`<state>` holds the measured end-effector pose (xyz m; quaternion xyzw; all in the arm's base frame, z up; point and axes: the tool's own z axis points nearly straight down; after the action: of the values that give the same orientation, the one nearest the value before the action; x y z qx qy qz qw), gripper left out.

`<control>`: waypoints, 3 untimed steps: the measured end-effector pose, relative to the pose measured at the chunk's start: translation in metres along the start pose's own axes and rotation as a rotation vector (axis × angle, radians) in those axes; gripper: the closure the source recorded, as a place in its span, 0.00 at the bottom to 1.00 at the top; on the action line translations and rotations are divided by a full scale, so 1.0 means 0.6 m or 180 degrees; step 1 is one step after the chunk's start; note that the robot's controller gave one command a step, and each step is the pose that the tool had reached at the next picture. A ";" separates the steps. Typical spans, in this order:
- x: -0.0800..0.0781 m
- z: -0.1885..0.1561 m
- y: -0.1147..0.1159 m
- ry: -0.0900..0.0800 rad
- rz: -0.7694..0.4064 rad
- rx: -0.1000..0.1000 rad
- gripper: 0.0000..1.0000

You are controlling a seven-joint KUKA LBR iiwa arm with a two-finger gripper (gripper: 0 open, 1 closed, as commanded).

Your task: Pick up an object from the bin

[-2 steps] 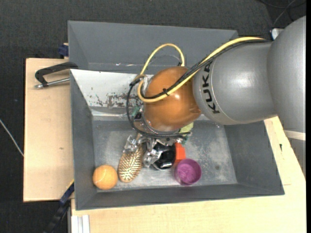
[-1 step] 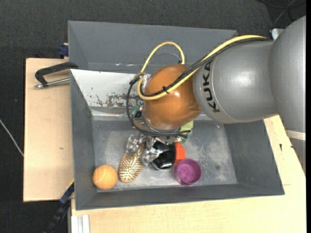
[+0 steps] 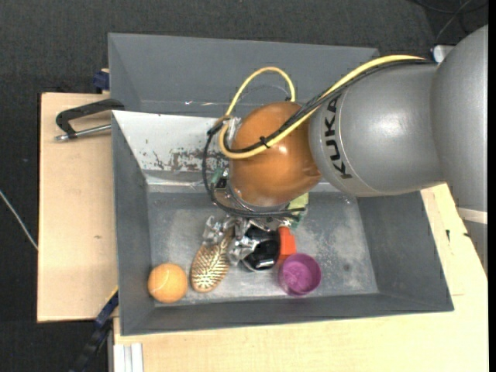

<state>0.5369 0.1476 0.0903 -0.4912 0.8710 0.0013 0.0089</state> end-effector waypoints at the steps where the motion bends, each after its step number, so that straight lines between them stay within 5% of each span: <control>1: 0.000 -0.011 0.000 0.0018 0.0004 -0.0008 1.00; 3: -0.001 -0.043 0.003 0.0039 0.0001 -0.0032 1.00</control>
Offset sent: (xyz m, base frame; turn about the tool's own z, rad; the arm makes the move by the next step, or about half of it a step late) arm -0.0001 0.0000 0.0389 0.0000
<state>0.5351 0.1489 0.1159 -0.4911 0.8711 0.0027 0.0010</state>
